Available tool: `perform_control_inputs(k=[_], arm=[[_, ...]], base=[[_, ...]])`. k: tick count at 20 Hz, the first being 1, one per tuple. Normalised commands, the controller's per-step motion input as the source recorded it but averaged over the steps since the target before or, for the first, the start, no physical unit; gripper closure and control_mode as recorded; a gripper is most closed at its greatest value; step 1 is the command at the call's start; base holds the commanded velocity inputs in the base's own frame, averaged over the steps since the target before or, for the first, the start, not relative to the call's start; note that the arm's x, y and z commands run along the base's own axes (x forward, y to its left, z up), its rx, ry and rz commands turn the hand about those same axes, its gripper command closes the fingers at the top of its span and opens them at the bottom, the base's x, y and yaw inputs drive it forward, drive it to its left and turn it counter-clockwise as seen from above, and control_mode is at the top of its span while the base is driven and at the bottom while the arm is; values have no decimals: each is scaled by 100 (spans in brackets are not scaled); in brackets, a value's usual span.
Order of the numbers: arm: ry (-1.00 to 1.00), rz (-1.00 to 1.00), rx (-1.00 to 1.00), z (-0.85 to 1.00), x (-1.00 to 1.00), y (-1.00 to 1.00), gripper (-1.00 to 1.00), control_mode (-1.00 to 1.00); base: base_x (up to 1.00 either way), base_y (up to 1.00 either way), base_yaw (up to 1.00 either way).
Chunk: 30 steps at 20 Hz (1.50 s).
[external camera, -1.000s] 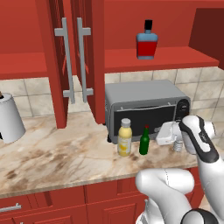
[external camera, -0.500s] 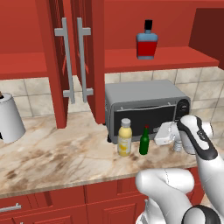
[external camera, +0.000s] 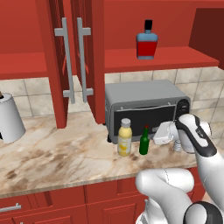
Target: Sort all alcoholic drinks to one cabinet, and non-alcoholic drinks to the other.
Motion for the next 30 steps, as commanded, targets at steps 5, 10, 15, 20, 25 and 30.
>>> perform_control_inputs(k=[5, 10, 15, 20, 25, 30], arm=[[0, 0, 0, -3, 7, 1, -100, -100], [0, 0, 0, -3, 7, 3, -100, -100], [0, 0, 0, -6, 4, 2, -100, -100], [0, 0, 0, -5, 3, 3, -100, -100], [0, 0, 0, -2, 8, 5, -100, -100], [0, 0, 0, -3, 9, 7, -100, -100]], base=[[0, 0, 0], [0, 0, 0], [0, 0, 0], [0, 0, 0], [0, 0, 0], [0, 0, 0]])
